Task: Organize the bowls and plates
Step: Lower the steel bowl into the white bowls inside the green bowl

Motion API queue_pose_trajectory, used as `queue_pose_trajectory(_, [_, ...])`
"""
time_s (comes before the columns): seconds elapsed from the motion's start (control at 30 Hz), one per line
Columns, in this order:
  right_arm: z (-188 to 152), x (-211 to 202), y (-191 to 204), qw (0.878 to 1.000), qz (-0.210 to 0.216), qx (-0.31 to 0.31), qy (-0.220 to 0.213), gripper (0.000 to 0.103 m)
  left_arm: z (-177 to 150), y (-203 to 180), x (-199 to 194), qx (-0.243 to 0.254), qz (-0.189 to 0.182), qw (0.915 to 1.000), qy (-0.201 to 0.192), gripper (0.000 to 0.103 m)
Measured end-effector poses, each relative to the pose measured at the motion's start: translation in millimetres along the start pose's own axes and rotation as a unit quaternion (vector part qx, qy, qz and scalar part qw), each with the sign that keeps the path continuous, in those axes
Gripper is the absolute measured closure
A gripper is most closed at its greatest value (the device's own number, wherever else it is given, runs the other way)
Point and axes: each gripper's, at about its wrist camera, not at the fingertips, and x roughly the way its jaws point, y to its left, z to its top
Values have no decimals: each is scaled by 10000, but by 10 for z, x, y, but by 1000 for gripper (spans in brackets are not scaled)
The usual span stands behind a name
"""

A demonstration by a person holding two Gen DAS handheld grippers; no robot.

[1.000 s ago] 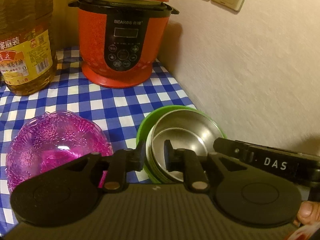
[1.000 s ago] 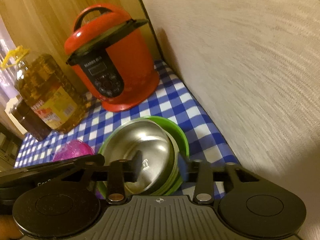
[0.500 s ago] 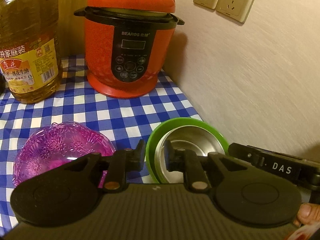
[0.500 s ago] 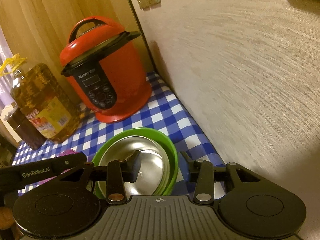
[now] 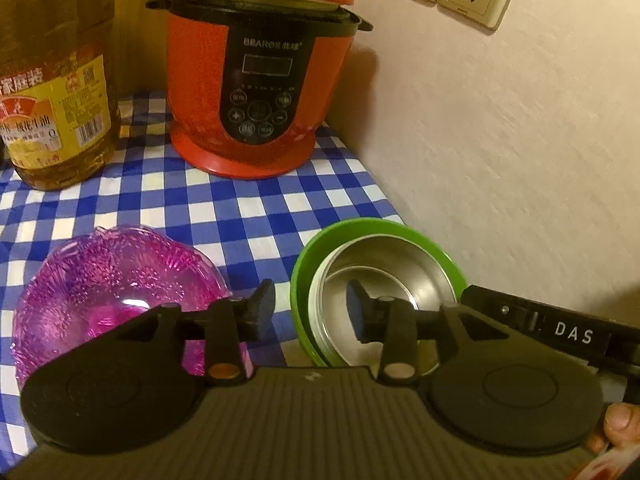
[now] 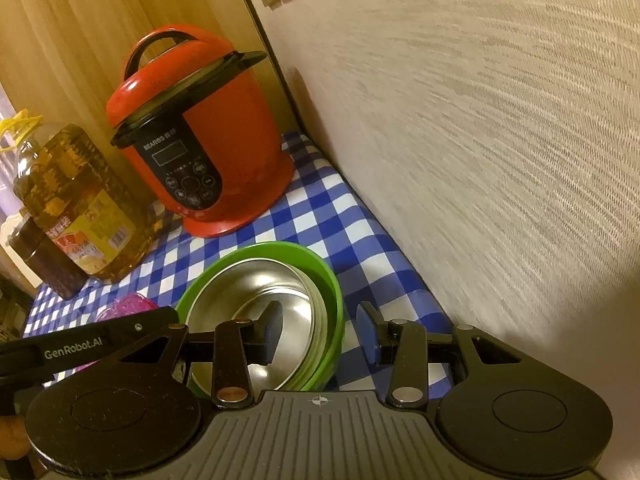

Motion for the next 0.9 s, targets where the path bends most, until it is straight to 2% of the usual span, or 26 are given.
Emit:
queue_pose_trajectory(0.13, [-8,17,-32,10000,-16,63,35,61,-30,6,61,-43,-51,10000,60,61])
queue_pose_trajectory(0.9, [-127,210,-122,9988,100,448,187,58,-169,78,300,-251,-181,9994,122,60])
